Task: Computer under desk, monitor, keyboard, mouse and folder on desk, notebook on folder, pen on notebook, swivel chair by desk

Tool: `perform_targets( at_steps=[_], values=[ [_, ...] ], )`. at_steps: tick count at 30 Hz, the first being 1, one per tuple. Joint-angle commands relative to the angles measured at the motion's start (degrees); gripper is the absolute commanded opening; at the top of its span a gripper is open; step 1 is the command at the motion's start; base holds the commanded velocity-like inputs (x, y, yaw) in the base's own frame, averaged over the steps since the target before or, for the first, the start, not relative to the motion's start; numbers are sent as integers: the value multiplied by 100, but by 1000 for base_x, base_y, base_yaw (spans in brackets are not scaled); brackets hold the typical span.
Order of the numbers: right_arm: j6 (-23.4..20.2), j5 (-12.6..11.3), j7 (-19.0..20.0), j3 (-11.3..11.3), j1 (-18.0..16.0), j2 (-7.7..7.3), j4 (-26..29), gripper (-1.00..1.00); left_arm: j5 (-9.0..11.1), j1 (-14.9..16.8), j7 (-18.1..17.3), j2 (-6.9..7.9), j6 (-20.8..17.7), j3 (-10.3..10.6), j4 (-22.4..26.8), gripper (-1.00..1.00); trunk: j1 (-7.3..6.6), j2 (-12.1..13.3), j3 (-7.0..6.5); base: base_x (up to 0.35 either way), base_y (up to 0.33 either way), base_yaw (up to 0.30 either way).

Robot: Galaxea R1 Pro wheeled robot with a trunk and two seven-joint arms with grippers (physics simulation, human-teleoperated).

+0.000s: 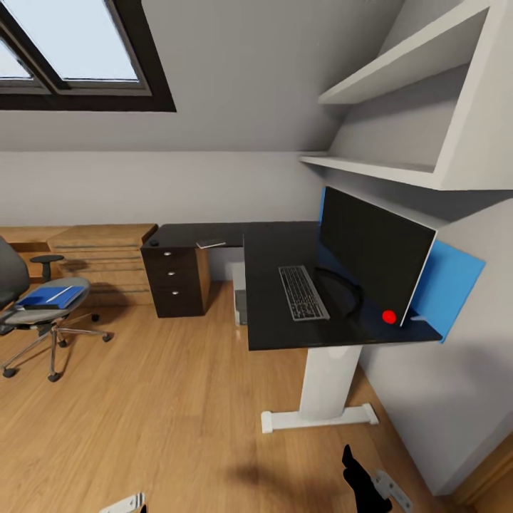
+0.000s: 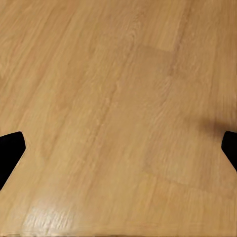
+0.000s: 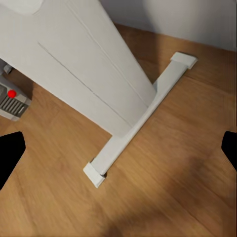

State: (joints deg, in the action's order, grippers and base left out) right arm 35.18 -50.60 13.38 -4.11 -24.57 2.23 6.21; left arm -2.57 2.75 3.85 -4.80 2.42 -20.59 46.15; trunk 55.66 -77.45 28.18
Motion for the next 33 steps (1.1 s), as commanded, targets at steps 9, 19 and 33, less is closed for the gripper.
perform_targets(
  at_steps=[9,19,33],
  values=[
    [85,328,80,-39,-4,8,-59,100,-37,6,246,-29,70,-15,-63,100,-199,359,-157,0,0,0],
    [100,785,62,-41,-4,23,-72,100,-48,6,272,-26,72,-11,-92,100,-418,760,-336,0,0,0],
    [118,864,64,-39,-4,203,-78,100,-76,6,247,-12,48,12,-604,100,-660,1202,-527,0,0,31]
  ],
)
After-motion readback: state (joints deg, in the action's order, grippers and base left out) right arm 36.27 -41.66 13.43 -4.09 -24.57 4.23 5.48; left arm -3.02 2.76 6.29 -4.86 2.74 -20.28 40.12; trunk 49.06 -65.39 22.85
